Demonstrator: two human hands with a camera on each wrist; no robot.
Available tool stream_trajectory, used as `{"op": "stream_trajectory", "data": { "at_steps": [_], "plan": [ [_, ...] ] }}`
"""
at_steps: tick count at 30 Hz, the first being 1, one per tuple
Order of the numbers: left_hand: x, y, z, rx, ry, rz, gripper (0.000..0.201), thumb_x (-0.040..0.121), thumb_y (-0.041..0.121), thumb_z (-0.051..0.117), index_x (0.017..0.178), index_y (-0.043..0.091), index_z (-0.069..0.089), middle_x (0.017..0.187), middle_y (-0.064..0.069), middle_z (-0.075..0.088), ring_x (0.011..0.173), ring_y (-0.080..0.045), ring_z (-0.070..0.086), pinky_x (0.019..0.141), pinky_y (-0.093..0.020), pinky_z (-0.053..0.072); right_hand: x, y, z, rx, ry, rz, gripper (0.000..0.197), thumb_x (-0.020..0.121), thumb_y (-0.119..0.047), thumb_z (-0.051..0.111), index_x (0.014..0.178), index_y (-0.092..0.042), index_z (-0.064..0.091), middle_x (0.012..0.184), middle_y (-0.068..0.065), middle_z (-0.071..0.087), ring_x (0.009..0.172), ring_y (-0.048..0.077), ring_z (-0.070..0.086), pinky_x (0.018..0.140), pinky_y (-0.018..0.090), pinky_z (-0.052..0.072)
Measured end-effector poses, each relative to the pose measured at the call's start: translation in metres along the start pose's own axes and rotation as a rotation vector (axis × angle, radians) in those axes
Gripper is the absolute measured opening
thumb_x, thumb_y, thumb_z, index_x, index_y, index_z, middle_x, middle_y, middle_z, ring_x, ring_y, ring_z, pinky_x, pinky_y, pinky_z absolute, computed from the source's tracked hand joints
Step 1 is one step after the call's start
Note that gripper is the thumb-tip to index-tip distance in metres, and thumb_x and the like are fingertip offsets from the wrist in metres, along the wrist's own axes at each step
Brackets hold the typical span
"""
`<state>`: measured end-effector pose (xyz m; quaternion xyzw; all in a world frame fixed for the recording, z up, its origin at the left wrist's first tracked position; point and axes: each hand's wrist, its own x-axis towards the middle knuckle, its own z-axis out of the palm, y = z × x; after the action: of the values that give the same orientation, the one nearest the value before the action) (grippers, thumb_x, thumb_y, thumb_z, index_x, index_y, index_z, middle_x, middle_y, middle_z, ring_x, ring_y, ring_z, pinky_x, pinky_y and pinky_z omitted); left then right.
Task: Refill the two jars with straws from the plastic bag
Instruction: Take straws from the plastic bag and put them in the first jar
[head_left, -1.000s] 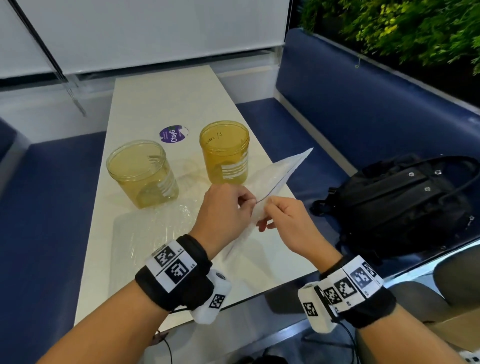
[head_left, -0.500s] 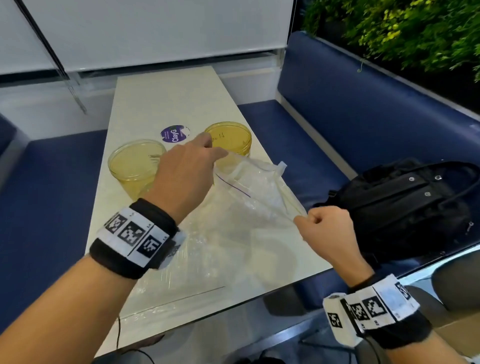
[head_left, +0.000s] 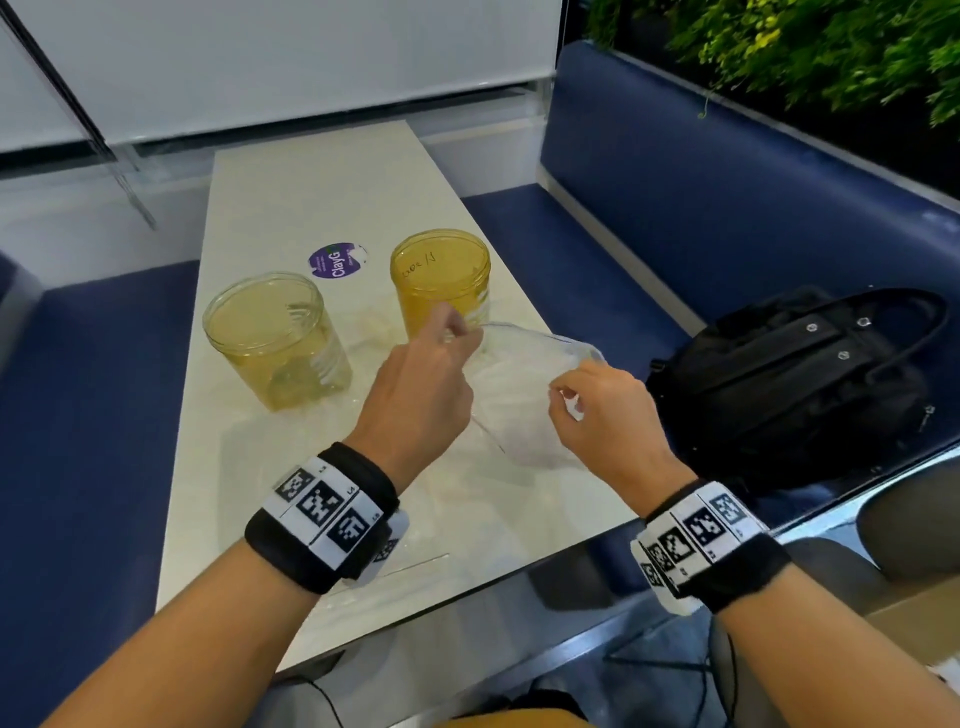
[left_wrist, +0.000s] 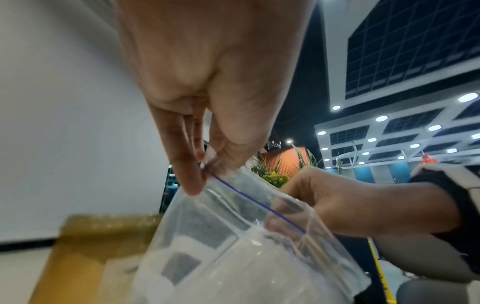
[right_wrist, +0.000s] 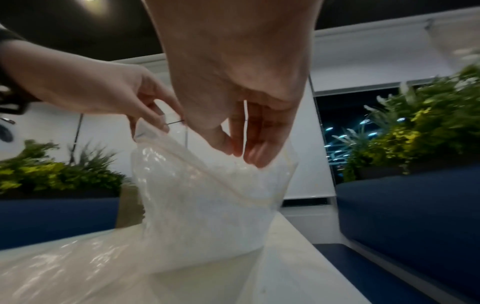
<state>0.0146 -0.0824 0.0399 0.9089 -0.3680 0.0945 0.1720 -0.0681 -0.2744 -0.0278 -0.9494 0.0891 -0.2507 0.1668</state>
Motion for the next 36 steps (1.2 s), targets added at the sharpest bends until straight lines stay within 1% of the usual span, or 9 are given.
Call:
{"op": "stream_trajectory", "data": {
  "at_steps": [6, 9, 12, 14, 17, 21, 26, 31, 36],
  "plan": [
    [-0.012, 0.026, 0.02, -0.119, -0.038, 0.115, 0.05, 0.084, 0.0, 0.06, 0.132, 0.015, 0.059, 0.137, 0.002, 0.053, 0.087, -0.028, 0.068, 0.072, -0.038, 0.054, 0.013, -0.036, 0.004, -0.174, -0.074, -0.183, 0.033, 0.078, -0.029, 0.079, 0.107, -0.014, 0.075, 0.098, 0.004, 0.073, 0.093, 0.023, 0.07, 0.07, 0.028, 0.055],
    [-0.016, 0.029, 0.027, -0.122, -0.057, 0.123, 0.05, 0.082, -0.003, 0.059, 0.13, 0.013, 0.06, 0.138, 0.001, 0.052, 0.086, -0.031, 0.068, 0.07, -0.042, 0.056, 0.022, -0.029, 0.019, -0.339, -0.397, 0.091, 0.054, 0.088, -0.059, 0.054, 0.132, -0.029, 0.054, 0.111, -0.005, 0.067, 0.1, 0.019, 0.067, 0.076, 0.028, 0.054],
    [-0.02, 0.031, 0.033, -0.111, -0.094, 0.113, 0.053, 0.083, -0.003, 0.06, 0.133, 0.012, 0.058, 0.142, 0.001, 0.05, 0.086, -0.03, 0.068, 0.07, -0.038, 0.056, 0.029, -0.019, 0.032, -0.352, -0.614, 0.243, 0.074, 0.068, -0.082, 0.041, 0.122, -0.034, 0.051, 0.105, -0.01, 0.062, 0.089, 0.019, 0.063, 0.075, 0.037, 0.056],
    [-0.022, 0.031, 0.037, -0.118, -0.103, 0.086, 0.053, 0.084, -0.002, 0.061, 0.135, 0.012, 0.058, 0.143, 0.002, 0.049, 0.085, -0.029, 0.067, 0.071, -0.036, 0.054, 0.029, -0.018, 0.033, -0.423, -0.75, 0.263, 0.072, 0.075, -0.079, 0.051, 0.122, -0.025, 0.057, 0.112, -0.008, 0.06, 0.102, 0.018, 0.059, 0.084, 0.036, 0.053],
    [-0.024, 0.031, 0.038, -0.133, -0.097, 0.043, 0.049, 0.087, 0.0, 0.059, 0.134, 0.012, 0.058, 0.143, 0.004, 0.049, 0.079, -0.028, 0.066, 0.071, -0.038, 0.054, 0.024, -0.015, 0.034, -0.41, -0.902, 0.227, 0.067, 0.094, -0.054, 0.056, 0.145, -0.014, 0.04, 0.147, 0.007, 0.044, 0.127, 0.024, 0.052, 0.1, 0.037, 0.047],
    [-0.021, 0.028, 0.036, -0.119, -0.112, 0.001, 0.049, 0.089, 0.006, 0.061, 0.138, 0.014, 0.055, 0.144, 0.007, 0.047, 0.086, -0.024, 0.066, 0.073, -0.031, 0.052, 0.025, -0.017, 0.026, -0.379, -0.825, 0.142, 0.046, 0.101, -0.029, 0.052, 0.142, -0.009, 0.042, 0.133, 0.011, 0.057, 0.116, 0.028, 0.06, 0.088, 0.034, 0.048],
    [-0.012, 0.029, 0.037, 0.023, -0.148, 0.023, 0.071, 0.082, 0.035, 0.076, 0.144, 0.019, 0.046, 0.144, 0.008, 0.041, 0.124, -0.017, 0.048, 0.083, -0.032, 0.053, 0.034, -0.038, -0.014, -0.487, -0.661, -0.039, 0.037, 0.101, -0.025, 0.056, 0.136, -0.014, 0.05, 0.123, 0.005, 0.062, 0.11, 0.023, 0.063, 0.074, 0.027, 0.042],
    [-0.003, 0.027, 0.042, 0.033, -0.077, 0.021, 0.088, 0.061, 0.057, 0.086, 0.134, 0.018, 0.054, 0.135, 0.002, 0.048, 0.117, -0.019, 0.05, 0.081, -0.033, 0.053, 0.044, -0.067, -0.065, -0.378, -0.611, -0.082, 0.046, 0.096, -0.034, 0.064, 0.139, -0.024, 0.052, 0.12, 0.006, 0.061, 0.102, 0.025, 0.064, 0.075, 0.03, 0.048],
    [0.005, 0.022, 0.048, -0.142, 0.1, -0.031, 0.047, 0.078, 0.037, 0.075, 0.116, 0.012, 0.064, 0.113, -0.002, 0.057, 0.098, -0.022, 0.056, 0.064, -0.036, 0.053, 0.059, -0.071, -0.092, 0.011, -0.522, 0.038, 0.053, 0.074, -0.036, 0.082, 0.123, -0.032, 0.062, 0.111, 0.001, 0.058, 0.101, 0.02, 0.055, 0.064, 0.022, 0.044]
  ]
}}
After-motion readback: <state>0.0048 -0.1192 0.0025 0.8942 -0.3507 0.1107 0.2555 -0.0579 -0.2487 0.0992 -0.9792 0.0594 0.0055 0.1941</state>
